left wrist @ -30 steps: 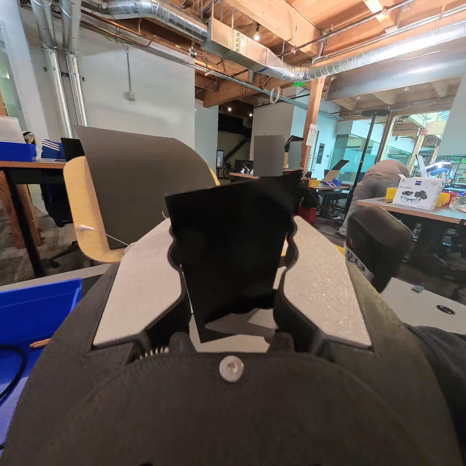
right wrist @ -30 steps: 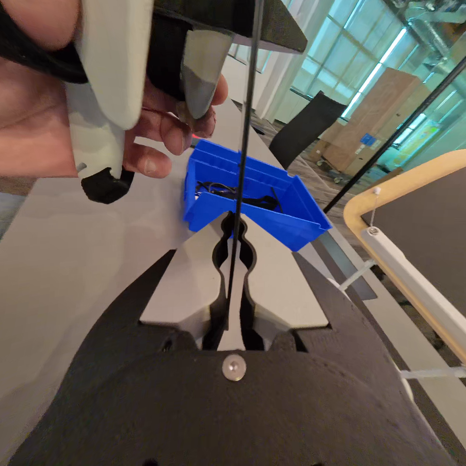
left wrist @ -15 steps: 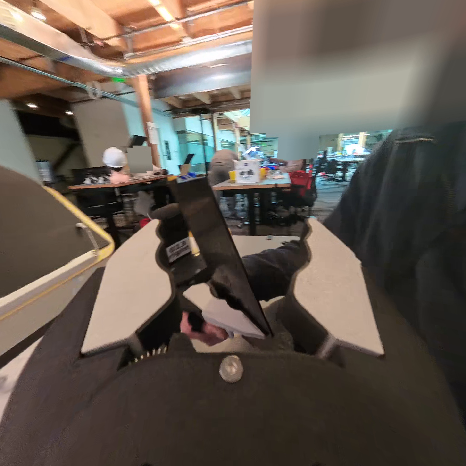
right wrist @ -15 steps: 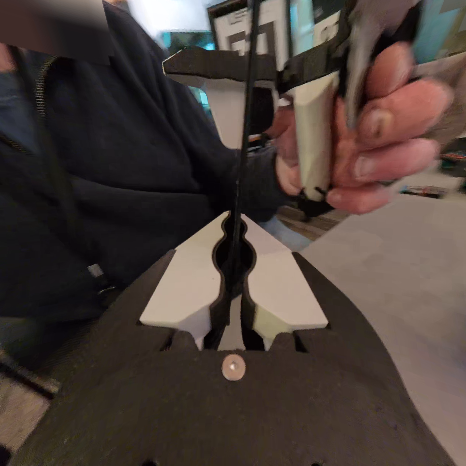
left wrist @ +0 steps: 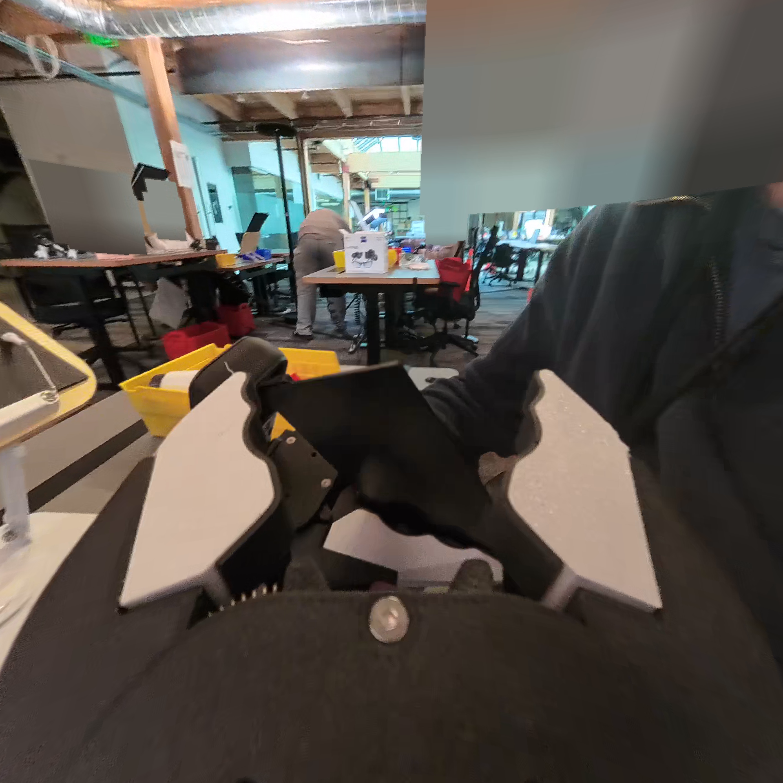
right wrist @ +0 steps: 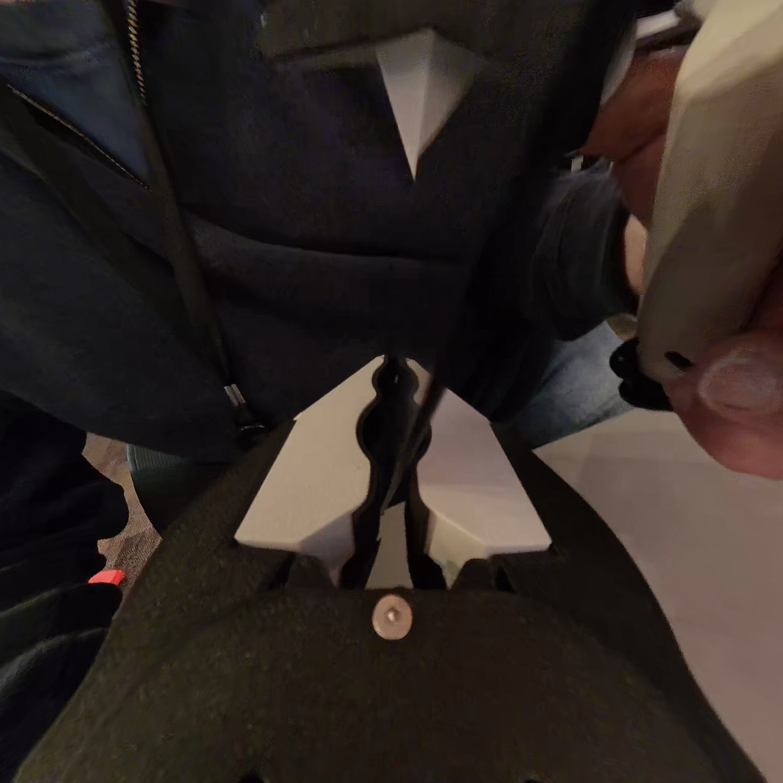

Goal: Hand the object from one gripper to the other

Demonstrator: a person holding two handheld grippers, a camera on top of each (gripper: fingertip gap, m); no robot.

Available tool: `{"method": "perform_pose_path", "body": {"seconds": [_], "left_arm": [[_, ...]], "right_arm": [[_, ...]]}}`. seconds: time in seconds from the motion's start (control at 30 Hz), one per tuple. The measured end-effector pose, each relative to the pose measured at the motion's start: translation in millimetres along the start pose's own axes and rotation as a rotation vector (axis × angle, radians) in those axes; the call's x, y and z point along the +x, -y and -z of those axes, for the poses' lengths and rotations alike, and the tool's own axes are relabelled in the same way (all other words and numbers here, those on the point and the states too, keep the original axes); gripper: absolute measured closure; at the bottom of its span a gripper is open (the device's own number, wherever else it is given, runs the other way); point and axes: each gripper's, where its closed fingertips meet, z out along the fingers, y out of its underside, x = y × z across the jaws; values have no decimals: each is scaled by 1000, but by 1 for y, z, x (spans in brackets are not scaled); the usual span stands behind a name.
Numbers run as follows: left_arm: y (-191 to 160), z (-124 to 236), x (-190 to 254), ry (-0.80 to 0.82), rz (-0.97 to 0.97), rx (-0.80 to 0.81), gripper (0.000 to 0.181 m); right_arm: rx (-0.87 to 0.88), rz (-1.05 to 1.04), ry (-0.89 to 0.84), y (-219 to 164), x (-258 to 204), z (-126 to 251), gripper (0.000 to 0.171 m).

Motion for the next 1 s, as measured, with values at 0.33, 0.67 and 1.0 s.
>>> {"method": "perform_pose_path", "body": {"seconds": [0.33, 0.67, 1.0], "left_arm": [[-9, -8, 2, -21, 38, 35, 88], [-9, -1, 0, -30, -7, 29, 85], [-19, -8, 15, -87, -89, -44, 110]], "right_arm": [[-74, -118, -46, -22, 14, 4, 171], [-167, -163, -26, -33, 5, 13, 171], [-209, -207, -6, -44, 10, 7, 171]]}}
